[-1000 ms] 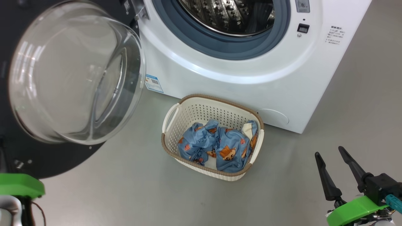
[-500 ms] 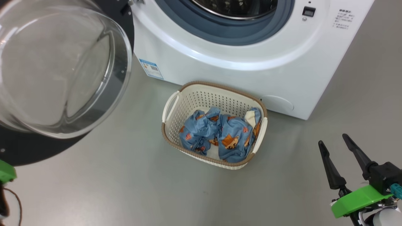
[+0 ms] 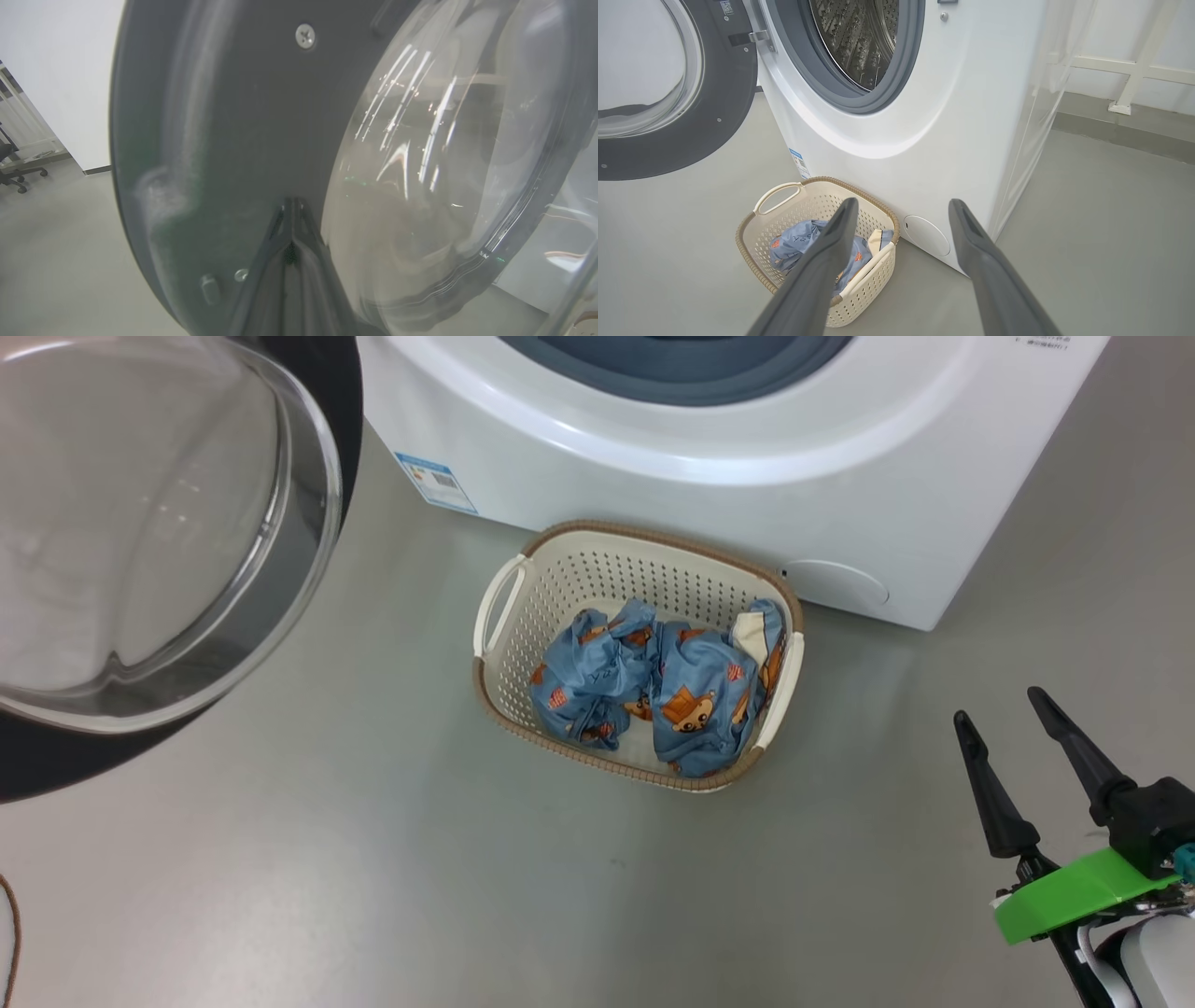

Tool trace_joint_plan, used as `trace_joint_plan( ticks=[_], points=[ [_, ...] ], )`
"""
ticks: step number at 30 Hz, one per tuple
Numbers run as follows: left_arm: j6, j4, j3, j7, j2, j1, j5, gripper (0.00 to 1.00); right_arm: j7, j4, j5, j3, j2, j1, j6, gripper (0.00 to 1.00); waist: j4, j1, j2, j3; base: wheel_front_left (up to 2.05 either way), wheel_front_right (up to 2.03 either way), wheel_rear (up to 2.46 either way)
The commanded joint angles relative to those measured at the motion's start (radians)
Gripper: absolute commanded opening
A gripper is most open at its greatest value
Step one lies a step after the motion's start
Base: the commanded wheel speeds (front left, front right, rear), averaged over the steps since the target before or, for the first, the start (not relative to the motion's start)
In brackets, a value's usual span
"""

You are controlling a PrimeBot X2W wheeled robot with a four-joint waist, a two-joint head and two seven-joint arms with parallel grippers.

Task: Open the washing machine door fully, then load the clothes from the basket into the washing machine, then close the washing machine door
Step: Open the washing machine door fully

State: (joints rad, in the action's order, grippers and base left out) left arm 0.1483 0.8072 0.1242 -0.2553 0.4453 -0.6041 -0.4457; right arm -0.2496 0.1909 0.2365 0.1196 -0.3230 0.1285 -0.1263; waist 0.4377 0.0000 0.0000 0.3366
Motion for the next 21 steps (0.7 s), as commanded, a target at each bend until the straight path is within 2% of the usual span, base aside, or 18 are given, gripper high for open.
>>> trace_joint_plan(
  ticks=[1,10,14,21],
  points=[
    [-0.003,-0.011,0.045,-0.006,0.076,-0.042,0.015,0.00,-0.012,-0.023,-0.010,0.019,-0.017,0.016,-0.004,1.00,-0.001,0.0000,0.0000,0.026,0.00,0.00,0.00],
    [-0.025,0.038,0.099,-0.006,0.062,-0.080,0.070,0.00,-0.012,-0.010,-0.009,0.027,-0.019,0.039,-0.004,1.00,-0.002,0.0000,0.0000,0.031,0.00,0.00,0.00],
    [-0.060,0.037,0.117,-0.006,0.050,-0.068,0.085,0.00,-0.012,-0.002,-0.005,0.029,-0.008,0.035,-0.004,1.00,-0.008,0.0000,0.0000,0.000,0.00,0.00,0.00],
    [-0.115,-0.056,0.145,-0.006,0.001,0.028,0.144,0.00,-0.012,-0.001,0.001,0.010,0.022,-0.011,-0.004,1.00,-0.026,0.0000,0.0000,-0.085,0.00,0.00,0.00]
  ],
)
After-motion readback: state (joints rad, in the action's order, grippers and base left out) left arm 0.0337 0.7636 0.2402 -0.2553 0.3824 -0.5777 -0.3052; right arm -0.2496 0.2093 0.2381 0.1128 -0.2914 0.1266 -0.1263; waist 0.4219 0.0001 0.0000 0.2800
